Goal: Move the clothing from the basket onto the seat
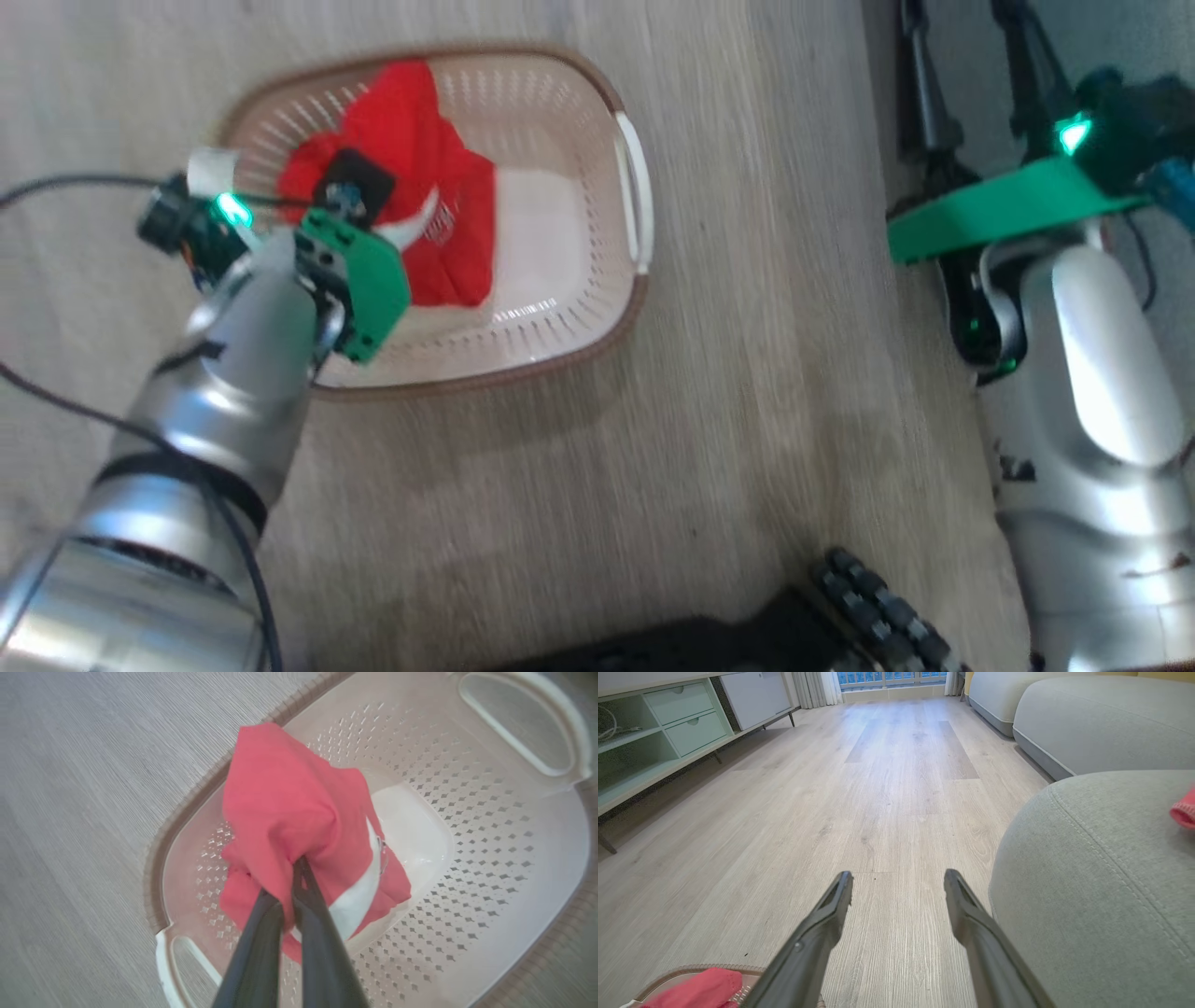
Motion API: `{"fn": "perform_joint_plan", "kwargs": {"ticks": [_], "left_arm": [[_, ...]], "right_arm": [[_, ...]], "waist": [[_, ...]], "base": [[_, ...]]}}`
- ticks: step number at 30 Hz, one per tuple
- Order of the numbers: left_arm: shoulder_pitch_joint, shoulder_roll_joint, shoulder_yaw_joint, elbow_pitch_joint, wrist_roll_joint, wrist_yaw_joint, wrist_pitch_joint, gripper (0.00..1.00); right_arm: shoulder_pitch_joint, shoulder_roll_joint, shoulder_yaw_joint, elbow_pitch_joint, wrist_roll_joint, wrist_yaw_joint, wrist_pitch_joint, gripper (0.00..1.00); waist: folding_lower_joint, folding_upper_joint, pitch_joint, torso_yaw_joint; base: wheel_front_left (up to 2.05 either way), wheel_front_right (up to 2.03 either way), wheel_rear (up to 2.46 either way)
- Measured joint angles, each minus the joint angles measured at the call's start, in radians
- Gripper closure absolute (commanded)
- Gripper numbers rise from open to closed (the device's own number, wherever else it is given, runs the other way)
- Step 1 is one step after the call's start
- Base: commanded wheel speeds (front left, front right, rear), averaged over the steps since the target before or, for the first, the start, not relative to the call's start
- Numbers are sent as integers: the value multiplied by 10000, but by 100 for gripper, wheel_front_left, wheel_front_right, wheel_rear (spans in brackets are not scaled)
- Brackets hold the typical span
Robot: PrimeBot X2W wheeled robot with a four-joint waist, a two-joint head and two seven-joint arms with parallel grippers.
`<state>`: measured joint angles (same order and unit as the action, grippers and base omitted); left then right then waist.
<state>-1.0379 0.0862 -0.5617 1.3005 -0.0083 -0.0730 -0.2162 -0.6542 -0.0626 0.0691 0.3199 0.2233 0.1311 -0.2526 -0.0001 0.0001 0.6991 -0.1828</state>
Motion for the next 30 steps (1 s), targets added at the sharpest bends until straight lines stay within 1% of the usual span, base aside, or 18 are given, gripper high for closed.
{"fn": "perform_joint_plan", "kwargs": {"ticks": [4,6,9,14,17,19,23,30], "left_arm": [[534,-224,336,15,-591,-134,-234,100],[690,-309,449,-13,-779,-272,-261,100],[774,-391,487,-247,-1078,-395,-318,100],[972,-545,466,-1091,-1429,-366,-328,100],[1515,-545,174,-1795,-1981,-366,-330,100],[1945,-550,-121,-2201,-2383,-284,-330,100],[2553,-543,-732,-2972,-3097,81,-330,100],[2844,-535,-1450,-4288,-3914,593,-330,100]], "right_arm": [[504,0,-196,286,-178,0,0,0],[746,0,-288,414,-255,0,2,0],[1106,0,-474,510,-299,0,0,0],[1681,2,-688,800,-422,0,2,0],[2045,4,-736,982,-477,0,2,0],[2272,4,-784,1101,-495,0,2,0],[2704,6,-834,1306,-541,0,2,0],[3224,6,-855,1530,-554,0,2,0]], "waist": [[0,0,-793,304],[0,0,-1192,451],[-1,0,-1773,672],[-1,0,-2706,1044],[-1,0,-3263,1255],[-1,0,-3625,1387],[-1,0,-4324,1638],[-1,0,-5314,1961]], "base": [[0,0,0],[0,0,0],[0,0,0],[0,0,0],[0,0,0],[0,0,0],[0,0,0],[0,0,0]]}}
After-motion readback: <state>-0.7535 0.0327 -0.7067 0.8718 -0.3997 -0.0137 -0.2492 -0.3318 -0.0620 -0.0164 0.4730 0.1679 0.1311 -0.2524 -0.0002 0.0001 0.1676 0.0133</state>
